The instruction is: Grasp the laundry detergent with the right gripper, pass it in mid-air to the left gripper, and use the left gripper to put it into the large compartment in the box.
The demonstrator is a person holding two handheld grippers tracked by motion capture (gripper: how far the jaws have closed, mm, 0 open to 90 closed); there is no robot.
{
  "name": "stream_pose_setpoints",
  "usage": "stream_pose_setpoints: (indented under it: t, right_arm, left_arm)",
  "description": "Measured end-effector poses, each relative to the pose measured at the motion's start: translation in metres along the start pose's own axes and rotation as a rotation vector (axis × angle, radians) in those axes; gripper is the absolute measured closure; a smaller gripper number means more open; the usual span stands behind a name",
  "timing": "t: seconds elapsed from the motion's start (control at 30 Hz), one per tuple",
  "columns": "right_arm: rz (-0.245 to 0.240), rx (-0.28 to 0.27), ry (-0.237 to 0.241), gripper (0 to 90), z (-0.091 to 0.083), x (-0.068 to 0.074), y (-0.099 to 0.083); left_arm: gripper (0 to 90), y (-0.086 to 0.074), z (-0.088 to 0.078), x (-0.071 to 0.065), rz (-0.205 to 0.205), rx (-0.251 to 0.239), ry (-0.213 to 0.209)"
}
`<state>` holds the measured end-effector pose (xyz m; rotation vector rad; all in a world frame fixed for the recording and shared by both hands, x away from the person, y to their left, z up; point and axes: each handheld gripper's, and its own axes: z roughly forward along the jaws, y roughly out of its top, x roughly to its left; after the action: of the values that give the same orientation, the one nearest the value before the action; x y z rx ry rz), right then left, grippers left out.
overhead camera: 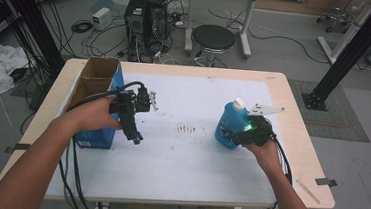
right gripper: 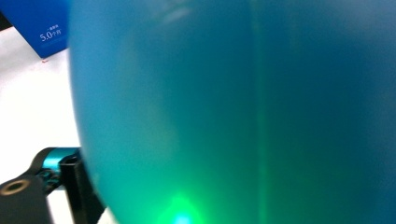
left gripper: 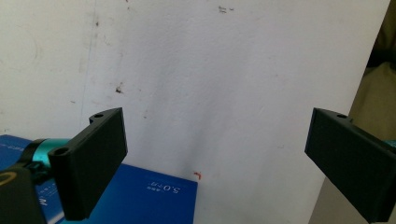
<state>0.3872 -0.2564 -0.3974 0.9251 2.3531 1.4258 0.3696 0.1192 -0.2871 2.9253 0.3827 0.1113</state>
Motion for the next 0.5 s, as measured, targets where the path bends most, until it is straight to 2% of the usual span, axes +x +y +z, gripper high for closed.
stream_pose_setpoints:
  t: [0.03, 0.33, 0.43, 0.5]
  right_arm:
    - [0.0, -0.008, 0.002, 15.6, -0.0006, 0.0003, -0.0002]
    - [0.003, -0.008, 0.006, 15.8, 0.0014, -0.001, -0.0014]
    - [-0.001, -0.017, 0.019, 23.0, 0.001, -0.002, -0.002]
    - [-0.001, -0.022, 0.02, 23.1, 0.0011, -0.0022, -0.0021]
  left_arm:
    - [5.7, -0.0001, 0.0, -0.0001, -0.001, 0.001, 0.0]
    - [5.7, -0.0004, 0.0, -0.0003, -0.001, 0.001, -0.001]
    - [5.7, -0.0004, 0.0002, -0.0002, -0.001, 0.0, -0.003]
    - [5.7, -0.0004, 0.0004, -0.0002, -0.002, -0.001, -0.003]
